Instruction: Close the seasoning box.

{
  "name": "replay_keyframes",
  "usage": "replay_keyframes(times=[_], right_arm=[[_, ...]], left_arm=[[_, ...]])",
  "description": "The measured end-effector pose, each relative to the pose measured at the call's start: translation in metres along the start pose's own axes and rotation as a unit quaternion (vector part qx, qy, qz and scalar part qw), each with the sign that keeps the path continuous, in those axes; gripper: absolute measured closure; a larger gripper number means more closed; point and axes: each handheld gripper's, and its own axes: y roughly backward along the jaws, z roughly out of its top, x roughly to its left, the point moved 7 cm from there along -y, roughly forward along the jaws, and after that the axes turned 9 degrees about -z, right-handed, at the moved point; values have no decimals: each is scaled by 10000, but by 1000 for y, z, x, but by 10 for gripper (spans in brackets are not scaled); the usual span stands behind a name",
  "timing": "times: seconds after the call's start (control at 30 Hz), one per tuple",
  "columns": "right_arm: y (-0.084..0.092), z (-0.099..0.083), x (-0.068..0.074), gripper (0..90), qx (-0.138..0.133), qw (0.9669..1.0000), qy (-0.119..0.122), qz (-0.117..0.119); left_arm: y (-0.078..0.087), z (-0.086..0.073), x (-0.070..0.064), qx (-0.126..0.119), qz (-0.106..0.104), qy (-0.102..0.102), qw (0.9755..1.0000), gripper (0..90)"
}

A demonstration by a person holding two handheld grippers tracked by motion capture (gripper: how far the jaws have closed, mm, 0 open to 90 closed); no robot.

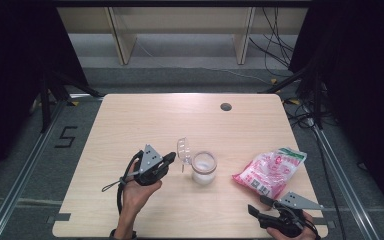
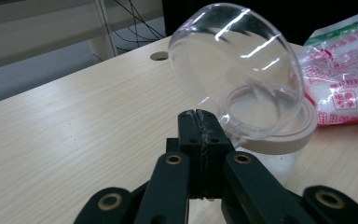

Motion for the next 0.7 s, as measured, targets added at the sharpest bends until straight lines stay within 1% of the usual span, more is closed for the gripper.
replay_keyframes(times=[0.07,0.1,0.13,0.17,0.2,0.23,0.27,0.3,0.37,0.4,0.47,0.5,0.53,0.57,0.6,0.63,0.67,0.7], right_arm=[[0,0,0,389,-8,10000,43,1],[1,-1,2,389,62,9999,-119,4],[1,-1,3,388,76,9999,-116,12],[1,-1,4,388,76,9999,-134,76],[1,-1,2,388,93,9999,-63,42],[2,-1,3,388,127,9998,-125,17],[0,-1,3,387,70,9999,-110,19],[2,-1,3,387,75,9999,-133,77],[2,-1,3,387,70,9999,-133,79],[2,-1,3,385,64,9998,-138,83],[2,-1,3,383,70,9998,-142,80],[0,-1,2,383,46,9999,-75,48],[-1,0,0,383,-7,10000,48,10],[1,-1,3,383,68,9998,-140,83],[1,-1,3,383,68,9998,-140,83],[0,-1,2,381,52,9999,-85,43],[0,0,1,382,6,10000,12,84],[0,0,1,382,6,10000,12,84]], left_arm=[[0,3,-2,3,4,-41,10000,892],[-1,4,-4,-21,-49,-40,10000,894],[-1,5,-4,-31,-52,-54,10000,894],[-2,8,-3,-57,-51,-216,9997,894],[-2,9,-4,-29,-64,-283,9996,894],[-3,10,-5,-64,-69,-266,9996,894],[-4,11,-5,-92,-96,-256,9996,894],[-4,12,-5,-85,-105,-254,9996,894],[-5,13,-6,-91,-104,-281,9995,894],[-6,15,-7,-165,-138,-258,9994,894],[-6,16,-7,-150,-134,-272,9994,893],[-5,16,-8,-124,-118,-271,9995,893],[-5,17,-8,-120,-125,-287,9994,892],[-5,17,-8,-138,-130,-287,9994,892],[-5,18,-9,-154,-132,-278,9994,892],[-5,19,-9,-153,-128,-291,9994,891],[-5,19,-10,-139,-134,-307,9993,890],[-6,20,-11,-153,-140,-297,9993,890]])
